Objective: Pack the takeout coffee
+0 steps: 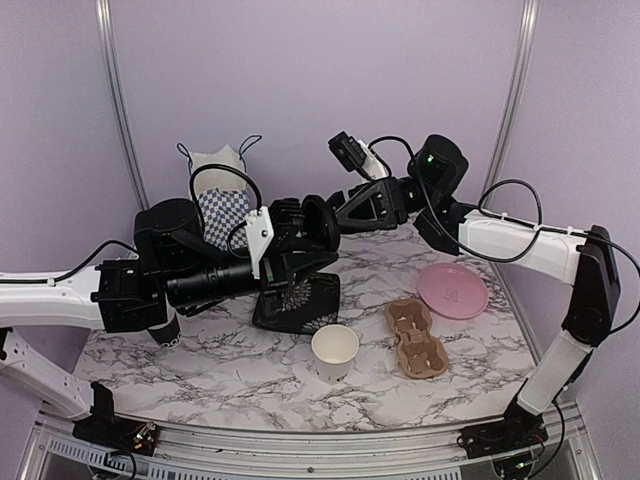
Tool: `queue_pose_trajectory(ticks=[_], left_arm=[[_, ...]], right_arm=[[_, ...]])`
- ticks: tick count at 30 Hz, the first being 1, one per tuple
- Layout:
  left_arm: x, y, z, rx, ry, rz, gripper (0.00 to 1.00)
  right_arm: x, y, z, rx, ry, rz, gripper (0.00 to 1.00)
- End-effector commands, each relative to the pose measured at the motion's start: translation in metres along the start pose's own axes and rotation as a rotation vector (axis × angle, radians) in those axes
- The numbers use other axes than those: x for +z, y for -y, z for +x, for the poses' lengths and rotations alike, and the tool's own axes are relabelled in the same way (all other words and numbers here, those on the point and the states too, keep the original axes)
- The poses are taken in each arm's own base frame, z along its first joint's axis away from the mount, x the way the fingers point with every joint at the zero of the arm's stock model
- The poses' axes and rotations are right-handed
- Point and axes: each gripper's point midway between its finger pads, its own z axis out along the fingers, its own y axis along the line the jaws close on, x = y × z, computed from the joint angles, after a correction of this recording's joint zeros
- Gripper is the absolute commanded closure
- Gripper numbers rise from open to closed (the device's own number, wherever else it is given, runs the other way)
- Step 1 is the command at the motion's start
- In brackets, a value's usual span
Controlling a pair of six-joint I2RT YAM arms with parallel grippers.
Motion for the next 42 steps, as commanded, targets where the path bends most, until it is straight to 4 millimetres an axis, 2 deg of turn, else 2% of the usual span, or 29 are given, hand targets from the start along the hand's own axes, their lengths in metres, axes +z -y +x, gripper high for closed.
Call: queue_pose_trajectory(ticks=[1, 4, 6, 14, 20, 22, 27, 28, 32, 33, 36, 37, 40, 42], left_arm=[[0.005, -0.011, -0.014, 0.015, 0.032, -0.033, 1.00], [0.007, -0.011, -0.012, 0.017, 0.025, -0.035, 1.00], [0.009, -0.012, -0.011, 0.017, 0.021, -0.039, 1.00], [0.014, -0.016, -0.006, 0.016, 0.004, -0.060, 1.00], [0.015, -0.020, -0.003, 0.016, -0.009, -0.083, 0.99], [0.015, -0.024, 0.000, 0.010, -0.023, -0.111, 0.91], [0.002, -0.033, 0.010, 0.001, -0.060, -0.181, 0.53], [-0.003, -0.032, 0.013, -0.006, -0.071, -0.186, 0.48], [-0.026, -0.029, 0.034, -0.056, -0.163, -0.205, 0.16], [-0.032, -0.030, 0.042, -0.071, -0.199, -0.218, 0.11], [-0.049, -0.040, 0.063, -0.146, -0.297, -0.308, 0.10], [-0.053, -0.043, 0.069, -0.173, -0.322, -0.337, 0.10], [-0.068, -0.054, 0.087, -0.247, -0.399, -0.447, 0.11], [-0.077, -0.058, 0.098, -0.294, -0.439, -0.502, 0.11]], right_arm=[[0.006, -0.004, 0.001, -0.023, -0.020, -0.022, 0.25], [0.007, -0.004, 0.003, -0.023, -0.025, -0.025, 0.28], [0.006, -0.004, 0.004, -0.027, -0.027, -0.026, 0.24], [0.006, -0.007, 0.006, -0.031, -0.033, -0.031, 0.22], [0.006, -0.004, 0.007, -0.029, -0.033, -0.030, 0.29], [0.005, -0.003, 0.006, -0.035, -0.031, -0.027, 0.30], [-0.008, 0.007, -0.003, -0.061, -0.017, 0.005, 0.31], [-0.015, 0.012, -0.007, -0.068, -0.007, 0.023, 0.32], [-0.049, 0.034, -0.014, -0.085, 0.030, 0.104, 0.32], [-0.058, 0.043, -0.014, -0.087, 0.038, 0.131, 0.33], [-0.079, 0.069, -0.010, -0.105, 0.042, 0.231, 0.33], [-0.084, 0.081, -0.001, -0.042, 0.024, 0.293, 0.33], [-0.086, 0.105, 0.015, -0.190, -0.150, 0.476, 0.33], [-0.083, 0.114, 0.030, -0.229, -0.276, 0.559, 0.35]])
